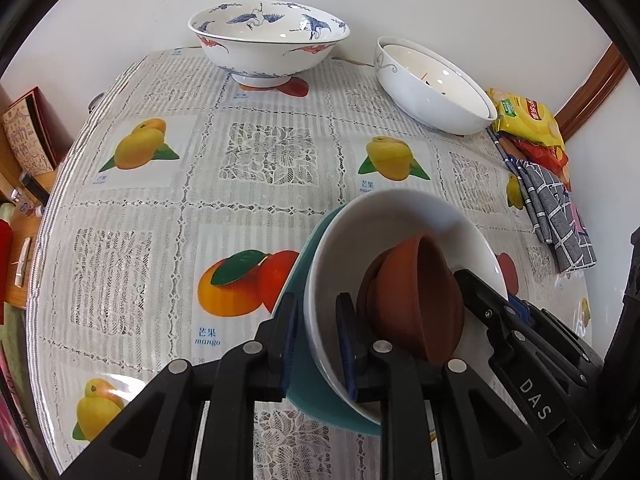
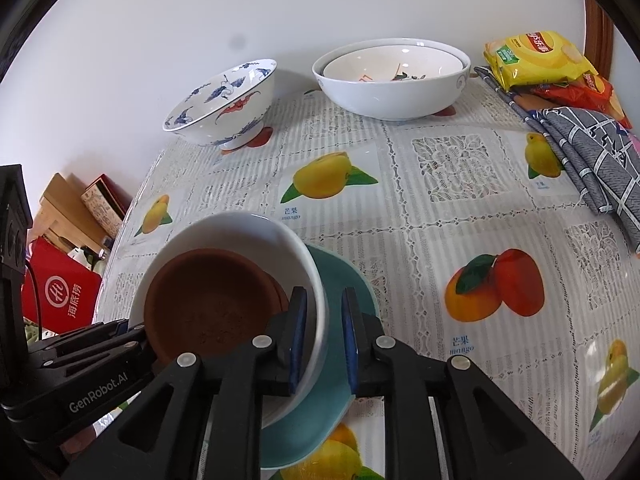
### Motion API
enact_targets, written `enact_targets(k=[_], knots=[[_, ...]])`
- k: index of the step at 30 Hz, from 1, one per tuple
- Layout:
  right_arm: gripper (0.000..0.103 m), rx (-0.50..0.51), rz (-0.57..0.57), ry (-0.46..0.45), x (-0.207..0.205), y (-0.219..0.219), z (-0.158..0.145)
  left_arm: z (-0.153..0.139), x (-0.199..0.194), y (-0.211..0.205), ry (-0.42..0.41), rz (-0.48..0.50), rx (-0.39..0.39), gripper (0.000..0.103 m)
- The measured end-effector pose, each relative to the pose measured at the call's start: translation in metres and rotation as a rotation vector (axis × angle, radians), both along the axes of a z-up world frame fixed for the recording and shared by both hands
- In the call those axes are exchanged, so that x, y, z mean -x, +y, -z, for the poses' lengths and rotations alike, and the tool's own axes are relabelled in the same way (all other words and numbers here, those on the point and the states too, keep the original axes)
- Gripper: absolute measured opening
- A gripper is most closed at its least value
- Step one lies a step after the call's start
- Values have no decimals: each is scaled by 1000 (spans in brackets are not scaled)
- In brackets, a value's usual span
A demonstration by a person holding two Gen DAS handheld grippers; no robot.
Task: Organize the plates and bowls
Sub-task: 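Lower the white bowl with both grippers onto the light blue plates, then open both grippers and pull them back from the white bowl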
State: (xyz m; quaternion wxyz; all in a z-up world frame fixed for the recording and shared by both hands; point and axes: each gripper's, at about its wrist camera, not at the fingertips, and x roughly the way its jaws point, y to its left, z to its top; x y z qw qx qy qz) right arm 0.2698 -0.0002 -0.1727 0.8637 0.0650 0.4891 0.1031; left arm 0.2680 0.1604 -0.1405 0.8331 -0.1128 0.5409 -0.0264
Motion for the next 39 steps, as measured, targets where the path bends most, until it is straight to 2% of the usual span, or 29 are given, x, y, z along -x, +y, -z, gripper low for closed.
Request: enact_targets(k=[7,11,14,20,22,24,32,33,35,38,39], knots=[[17,-2,-11,-13,11,-1,-11,-11,13,0,-12,-6,-19,28],[17,-10,-31,-38,26,-4,-25,-23,28,-1,-42,-6,-31,37],[23,11,-49,-58,40,-6,-38,-33,41,-6,-59,7,-46,44],[39,97,-26,-108,77,-26,-63,-60,81,-28,-155,9,-111,57],[40,125,-12,-121,92,-35,-72,-71,97,-40,-193,15,-123,61],[40,137,5,-133,110,-48,-82,-81,113,-51,-231,22,-147,72],[42,153,117,-147,178,-107,-113,-115,178,-101,-393,19,-257,88],[44,150,127,-154,186,-114,-116,-118,185,-107,-401,21,-269,94],[65,141,145,-163,202,-125,-122,-122,198,-118,-415,38,-272,96],[81,164,174,-201,225,-138,-133,-127,213,-132,-420,60,-258,96],[82,179,182,-209,232,-142,-136,-130,218,-137,-428,66,-262,96]])
